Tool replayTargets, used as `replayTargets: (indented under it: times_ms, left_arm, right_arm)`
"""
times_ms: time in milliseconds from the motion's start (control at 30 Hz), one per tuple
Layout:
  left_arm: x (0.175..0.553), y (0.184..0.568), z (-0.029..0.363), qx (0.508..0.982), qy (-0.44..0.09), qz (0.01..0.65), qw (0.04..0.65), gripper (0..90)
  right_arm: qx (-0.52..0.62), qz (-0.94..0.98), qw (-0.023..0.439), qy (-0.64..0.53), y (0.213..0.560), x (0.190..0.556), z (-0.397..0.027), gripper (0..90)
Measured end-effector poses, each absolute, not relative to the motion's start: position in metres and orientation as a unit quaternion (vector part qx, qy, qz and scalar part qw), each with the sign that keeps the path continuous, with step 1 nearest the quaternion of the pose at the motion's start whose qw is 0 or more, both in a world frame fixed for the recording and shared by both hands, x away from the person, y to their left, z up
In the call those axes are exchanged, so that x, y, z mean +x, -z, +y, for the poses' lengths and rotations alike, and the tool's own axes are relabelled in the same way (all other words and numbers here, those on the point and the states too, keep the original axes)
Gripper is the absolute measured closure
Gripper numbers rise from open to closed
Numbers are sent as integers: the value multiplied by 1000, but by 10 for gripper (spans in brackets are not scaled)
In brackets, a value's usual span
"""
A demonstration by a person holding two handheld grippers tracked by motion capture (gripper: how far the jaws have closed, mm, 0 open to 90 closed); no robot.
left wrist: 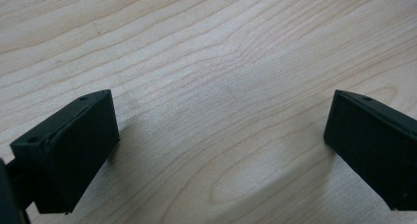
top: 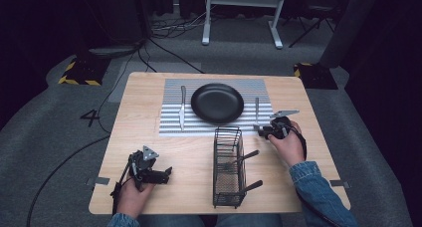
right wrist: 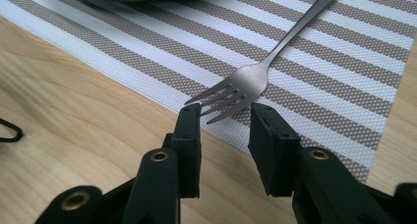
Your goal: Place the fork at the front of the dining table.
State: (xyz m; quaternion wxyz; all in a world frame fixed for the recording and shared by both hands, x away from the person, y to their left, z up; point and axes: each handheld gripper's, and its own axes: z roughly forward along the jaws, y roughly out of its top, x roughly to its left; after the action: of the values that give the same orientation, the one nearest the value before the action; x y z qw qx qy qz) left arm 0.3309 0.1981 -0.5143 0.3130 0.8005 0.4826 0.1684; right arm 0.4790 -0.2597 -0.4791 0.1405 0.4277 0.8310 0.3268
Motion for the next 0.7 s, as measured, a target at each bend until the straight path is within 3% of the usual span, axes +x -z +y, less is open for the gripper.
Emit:
replayTargets:
  times_ms: [700]
  left_arm:
    - [331, 514, 198, 801, -169, 482, 313, 2]
  right_arm:
    - [452, 817, 166, -316, 478, 512, -275, 662]
